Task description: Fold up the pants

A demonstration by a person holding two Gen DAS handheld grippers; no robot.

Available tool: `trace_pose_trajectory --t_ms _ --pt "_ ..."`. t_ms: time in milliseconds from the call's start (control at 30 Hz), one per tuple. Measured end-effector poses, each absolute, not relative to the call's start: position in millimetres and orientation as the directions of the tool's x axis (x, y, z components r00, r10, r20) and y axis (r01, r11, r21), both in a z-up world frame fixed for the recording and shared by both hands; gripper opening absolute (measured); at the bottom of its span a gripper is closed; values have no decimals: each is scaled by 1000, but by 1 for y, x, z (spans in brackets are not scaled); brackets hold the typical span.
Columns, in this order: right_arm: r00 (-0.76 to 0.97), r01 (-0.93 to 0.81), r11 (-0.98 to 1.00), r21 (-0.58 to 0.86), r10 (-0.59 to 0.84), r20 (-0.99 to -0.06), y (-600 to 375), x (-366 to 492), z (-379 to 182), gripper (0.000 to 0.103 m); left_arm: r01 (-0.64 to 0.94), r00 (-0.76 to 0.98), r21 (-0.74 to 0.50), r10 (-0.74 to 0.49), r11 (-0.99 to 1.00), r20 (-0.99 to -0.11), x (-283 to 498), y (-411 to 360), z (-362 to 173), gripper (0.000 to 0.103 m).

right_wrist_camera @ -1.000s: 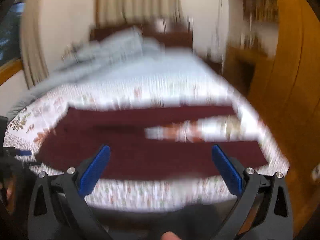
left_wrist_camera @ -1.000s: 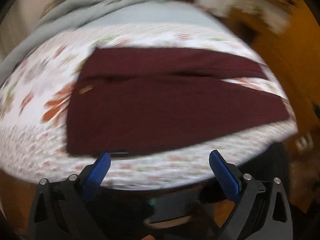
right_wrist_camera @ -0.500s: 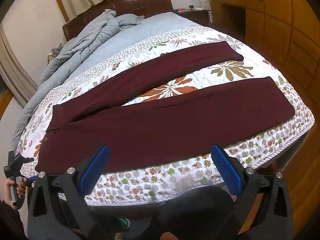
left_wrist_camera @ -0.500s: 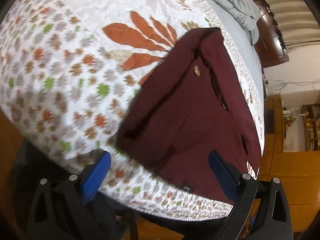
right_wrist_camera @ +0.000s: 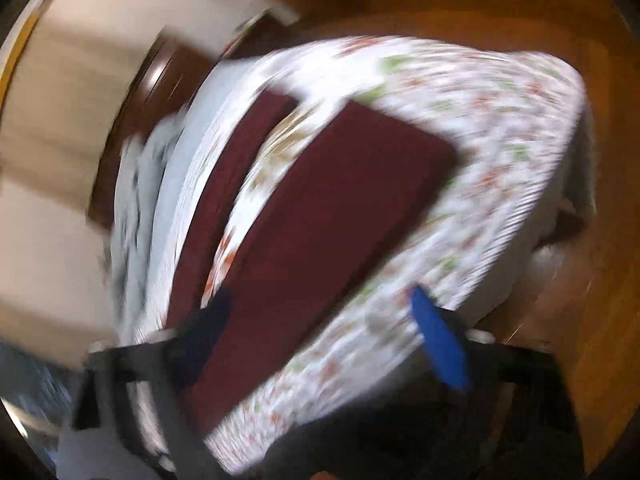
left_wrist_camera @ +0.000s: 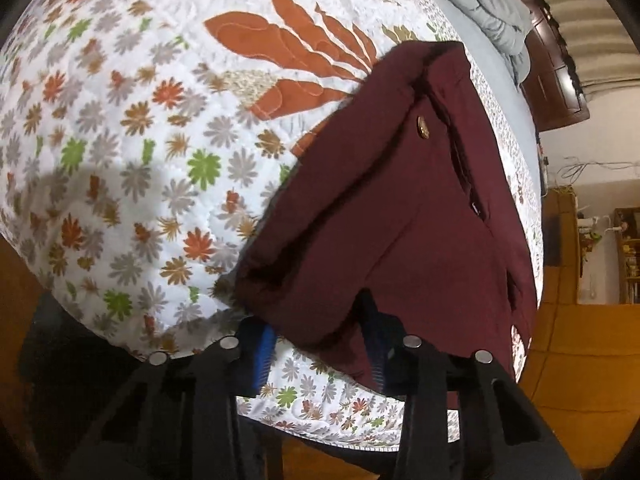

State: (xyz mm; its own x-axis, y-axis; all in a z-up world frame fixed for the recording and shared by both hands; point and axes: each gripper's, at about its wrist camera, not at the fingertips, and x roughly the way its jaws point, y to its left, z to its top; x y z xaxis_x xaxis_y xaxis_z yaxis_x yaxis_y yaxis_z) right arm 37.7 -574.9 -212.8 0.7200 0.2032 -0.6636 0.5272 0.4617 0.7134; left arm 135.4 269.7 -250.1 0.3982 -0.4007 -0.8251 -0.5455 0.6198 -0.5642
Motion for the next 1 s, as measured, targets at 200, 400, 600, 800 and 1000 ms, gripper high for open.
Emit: trace_pose_trajectory --t_ms 200,400,600,800,1000 --pt "760 506 393 768 219 -612 -610 46 -241 70 -501 431 -585 -402 638 -808 140 255 -243 69" --pt "774 472 389 791 247 -583 -614 71 -246 39 -540 449 -523 -299 660 -842 132 256 -235 20" --pt "797 439 412 799 232 -558 -609 66 -229 10 -561 548 -569 -245 601 -800 114 257 -211 18" --pt "719 511 444 736 249 -649 -619 77 -258 10 -600 510 -548 -250 582 -823 106 265 -234 18" --pt "701 528 609 592 80 -708 -612 75 -203 38 -586 479 -521 -253 621 -840 119 263 -229 41"
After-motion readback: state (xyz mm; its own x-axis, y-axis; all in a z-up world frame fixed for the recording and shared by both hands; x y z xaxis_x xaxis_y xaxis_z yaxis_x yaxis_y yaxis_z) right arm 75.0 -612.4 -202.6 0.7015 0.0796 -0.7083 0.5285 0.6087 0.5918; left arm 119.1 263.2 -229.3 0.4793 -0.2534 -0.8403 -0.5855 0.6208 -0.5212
